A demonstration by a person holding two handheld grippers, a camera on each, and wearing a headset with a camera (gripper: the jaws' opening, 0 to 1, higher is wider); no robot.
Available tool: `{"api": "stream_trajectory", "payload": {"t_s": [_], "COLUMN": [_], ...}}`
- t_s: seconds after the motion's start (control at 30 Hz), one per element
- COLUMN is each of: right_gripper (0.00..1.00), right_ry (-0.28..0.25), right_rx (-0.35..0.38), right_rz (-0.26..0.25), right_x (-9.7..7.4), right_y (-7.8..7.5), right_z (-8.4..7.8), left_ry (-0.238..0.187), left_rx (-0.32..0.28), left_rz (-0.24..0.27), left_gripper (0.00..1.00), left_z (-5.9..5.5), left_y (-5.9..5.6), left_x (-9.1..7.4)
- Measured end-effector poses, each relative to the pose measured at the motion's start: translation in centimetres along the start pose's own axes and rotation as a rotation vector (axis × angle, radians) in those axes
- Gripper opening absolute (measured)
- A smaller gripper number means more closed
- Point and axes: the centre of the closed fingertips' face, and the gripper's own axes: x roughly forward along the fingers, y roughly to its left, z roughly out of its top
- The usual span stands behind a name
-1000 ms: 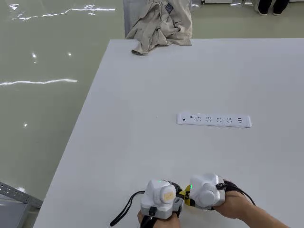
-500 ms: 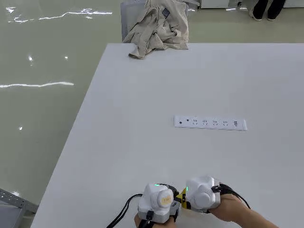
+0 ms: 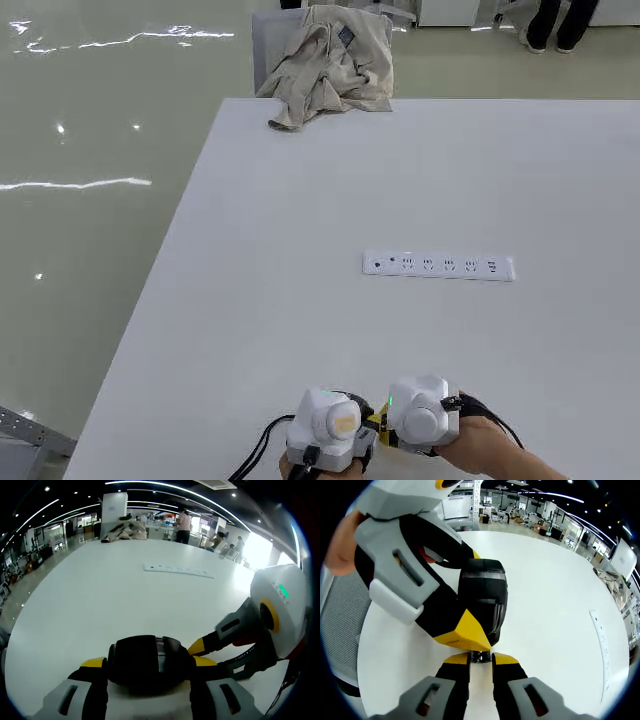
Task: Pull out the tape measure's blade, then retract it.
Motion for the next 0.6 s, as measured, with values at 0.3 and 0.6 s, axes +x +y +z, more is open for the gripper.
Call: {"api": "stream_trajectory", "payload": {"t_s": [0.3,0.6], "right_gripper": [0.23,0.31], "right_ry": [-0.010,-0.037], "right_rx": [0.064,0.163], "right_rz": [-0.044,-0.081], "right_x": [-0.16,-0.61], "right_y": [-0.40,-0.06], "right_z": [-0.46,-0.64], "left_ry": [-0.002,0.022], "left_rx": [0.021,0.049], "left_rz": [-0.016,-0.035], "left_gripper": [0.66,0.69], "left_z": [0.35,-0.14], "left_y": [0.00,-0.03], "left_x": [-0.04,-0.31]}}
